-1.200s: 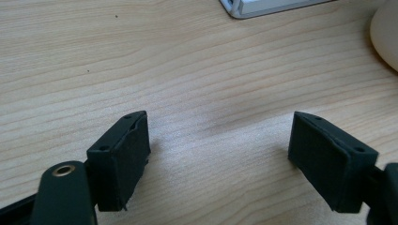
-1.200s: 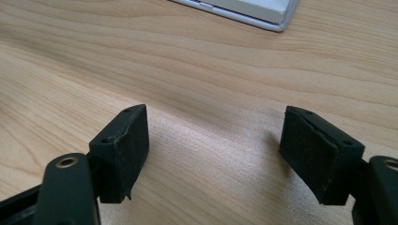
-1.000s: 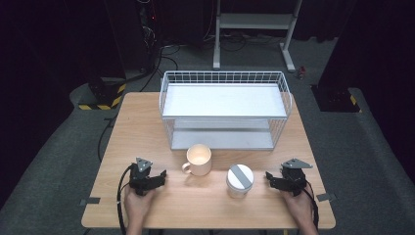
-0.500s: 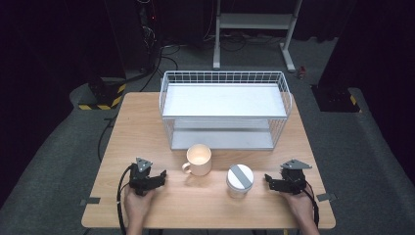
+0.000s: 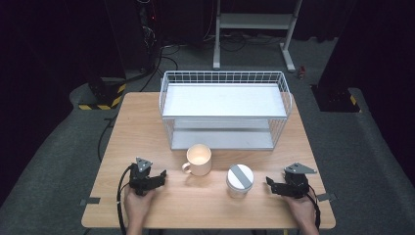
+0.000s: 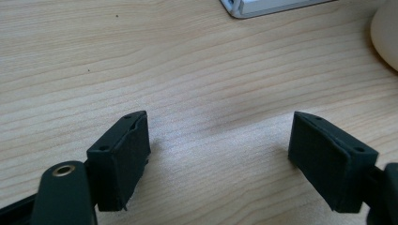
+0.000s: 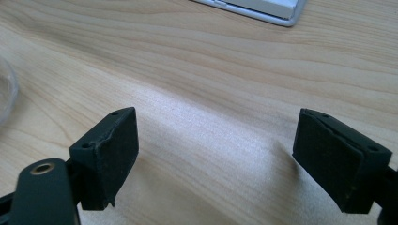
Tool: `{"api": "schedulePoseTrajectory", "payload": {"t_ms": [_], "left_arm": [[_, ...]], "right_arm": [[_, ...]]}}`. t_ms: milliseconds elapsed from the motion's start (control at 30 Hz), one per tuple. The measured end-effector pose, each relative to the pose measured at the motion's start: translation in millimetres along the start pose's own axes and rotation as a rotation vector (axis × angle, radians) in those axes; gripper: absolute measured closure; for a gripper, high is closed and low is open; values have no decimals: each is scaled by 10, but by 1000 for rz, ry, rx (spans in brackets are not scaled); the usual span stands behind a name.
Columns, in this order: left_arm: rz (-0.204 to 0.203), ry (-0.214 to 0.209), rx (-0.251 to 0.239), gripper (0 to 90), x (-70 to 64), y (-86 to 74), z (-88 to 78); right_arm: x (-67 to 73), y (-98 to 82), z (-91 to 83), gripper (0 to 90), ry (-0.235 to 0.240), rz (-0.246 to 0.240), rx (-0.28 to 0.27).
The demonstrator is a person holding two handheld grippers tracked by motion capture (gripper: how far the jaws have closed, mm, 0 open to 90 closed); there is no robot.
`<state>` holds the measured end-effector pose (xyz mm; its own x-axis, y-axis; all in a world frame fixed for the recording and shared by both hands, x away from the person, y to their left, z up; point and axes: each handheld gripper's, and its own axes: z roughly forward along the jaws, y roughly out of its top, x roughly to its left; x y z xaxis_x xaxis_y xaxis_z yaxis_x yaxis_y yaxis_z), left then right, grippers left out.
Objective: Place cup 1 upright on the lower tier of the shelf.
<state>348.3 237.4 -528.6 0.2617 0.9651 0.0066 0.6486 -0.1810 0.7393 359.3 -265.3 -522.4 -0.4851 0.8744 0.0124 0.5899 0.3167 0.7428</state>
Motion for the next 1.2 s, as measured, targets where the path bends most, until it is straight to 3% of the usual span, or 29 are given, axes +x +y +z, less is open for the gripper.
{"api": "schedulePoseTrajectory", "payload": {"t_ms": [833,1133,1200], "left_arm": [[-7,2,0,211,-1,-1,0],[-7,3,0,211,-1,-1,0],[-8,3,0,211,-1,-1,0]], "right_arm": [[210,-120,-249,151,98,-37,-66],[425,-153,-322,147,128,-95,-80],[501,-159,-317,144,154,-110,-85]]}}
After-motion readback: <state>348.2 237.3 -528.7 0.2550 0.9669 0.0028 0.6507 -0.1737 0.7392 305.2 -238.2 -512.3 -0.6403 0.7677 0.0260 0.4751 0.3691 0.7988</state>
